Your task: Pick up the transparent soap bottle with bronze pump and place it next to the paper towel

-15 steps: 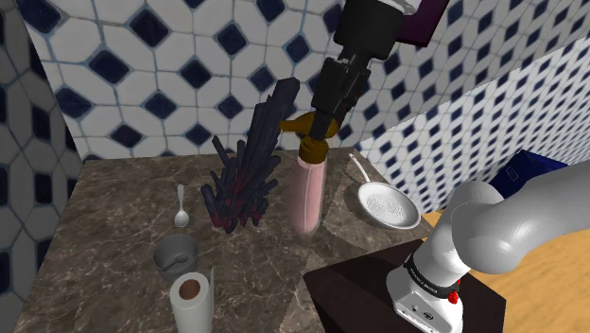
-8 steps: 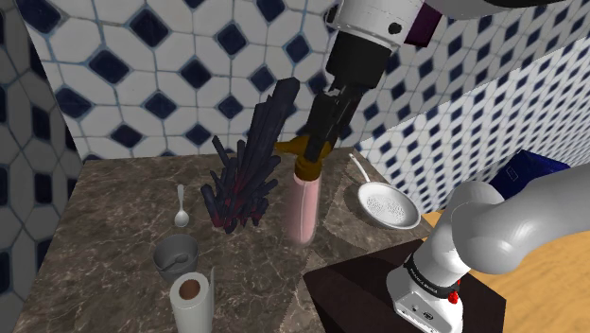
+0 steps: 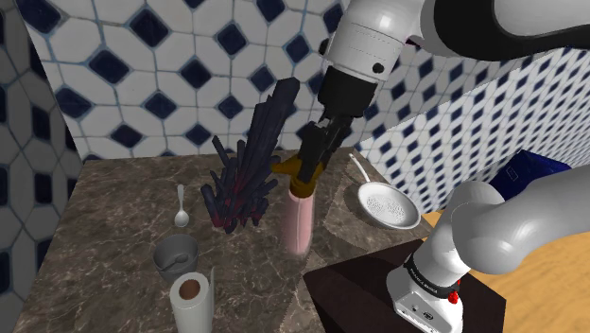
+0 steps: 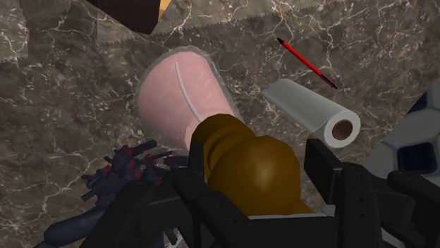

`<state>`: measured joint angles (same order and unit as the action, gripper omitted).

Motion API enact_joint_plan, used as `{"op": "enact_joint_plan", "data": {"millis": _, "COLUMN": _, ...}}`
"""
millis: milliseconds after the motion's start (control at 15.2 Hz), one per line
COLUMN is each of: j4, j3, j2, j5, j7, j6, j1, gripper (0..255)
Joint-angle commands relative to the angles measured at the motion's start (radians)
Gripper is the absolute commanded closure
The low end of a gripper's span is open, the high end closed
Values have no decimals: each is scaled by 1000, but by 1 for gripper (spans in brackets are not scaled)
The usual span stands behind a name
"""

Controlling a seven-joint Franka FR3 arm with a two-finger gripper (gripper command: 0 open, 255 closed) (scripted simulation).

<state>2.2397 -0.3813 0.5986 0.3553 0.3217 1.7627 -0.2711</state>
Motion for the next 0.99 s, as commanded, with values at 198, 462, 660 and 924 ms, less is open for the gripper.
{"op": "enact_joint_plan", "data": {"millis": 198, "j4": 69, "j3": -11, "j2": 6, "j5": 12, "j7": -12, "j6": 63, "j1": -5, "gripper": 255}}
{"op": "enact_joint_plan", "data": {"millis": 462, "j4": 121, "j3": -21, "j2": 6, "j5": 22, "j7": -21, "j6": 116, "j1": -9, "gripper": 255}}
{"op": "enact_joint_plan", "data": {"millis": 660, "j4": 159, "j3": -29, "j2": 3, "j5": 30, "j7": -27, "j6": 155, "j1": -11, "gripper": 255}}
{"op": "enact_joint_plan", "data": {"millis": 924, "j4": 206, "j3": -41, "j2": -4, "j5": 41, "j7": -36, "j6": 210, "j1": -15, "gripper": 255}}
